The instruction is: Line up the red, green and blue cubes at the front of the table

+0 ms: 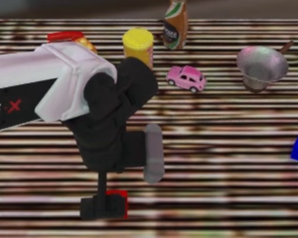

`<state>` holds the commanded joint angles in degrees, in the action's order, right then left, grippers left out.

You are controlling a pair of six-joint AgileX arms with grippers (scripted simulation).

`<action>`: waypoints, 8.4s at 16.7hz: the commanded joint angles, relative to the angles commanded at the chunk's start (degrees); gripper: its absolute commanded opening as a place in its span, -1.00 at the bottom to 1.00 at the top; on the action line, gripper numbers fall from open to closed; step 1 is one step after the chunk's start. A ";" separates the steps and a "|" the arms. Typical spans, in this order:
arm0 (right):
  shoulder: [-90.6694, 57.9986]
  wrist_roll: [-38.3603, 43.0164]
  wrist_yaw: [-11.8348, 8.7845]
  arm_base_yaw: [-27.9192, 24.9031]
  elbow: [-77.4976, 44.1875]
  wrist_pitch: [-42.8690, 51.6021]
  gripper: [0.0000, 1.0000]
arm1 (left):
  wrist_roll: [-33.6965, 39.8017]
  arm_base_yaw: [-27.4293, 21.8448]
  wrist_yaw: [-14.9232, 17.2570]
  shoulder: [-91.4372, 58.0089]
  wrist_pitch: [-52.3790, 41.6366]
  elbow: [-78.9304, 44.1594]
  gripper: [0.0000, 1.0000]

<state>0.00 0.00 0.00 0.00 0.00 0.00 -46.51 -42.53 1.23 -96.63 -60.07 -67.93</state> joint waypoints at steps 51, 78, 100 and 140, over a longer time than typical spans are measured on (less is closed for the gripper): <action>0.00 0.00 0.00 0.00 0.00 0.00 1.00 | 3.04 28.28 -0.87 -46.46 -0.71 -45.94 -0.96; 0.00 0.00 0.00 0.00 0.00 0.00 1.00 | 4.62 22.49 0.04 -37.35 -13.74 -51.25 -1.00; 0.00 0.00 0.00 0.00 0.00 0.00 1.00 | 8.79 -10.41 -0.11 -15.59 4.86 -10.61 -1.00; 0.00 0.00 0.00 0.00 0.00 0.00 1.00 | 8.90 -9.25 -0.22 -12.73 -3.20 -16.00 1.00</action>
<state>0.00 0.00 0.00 0.00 0.00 0.00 -37.61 -51.79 1.02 -109.36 -63.26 -83.93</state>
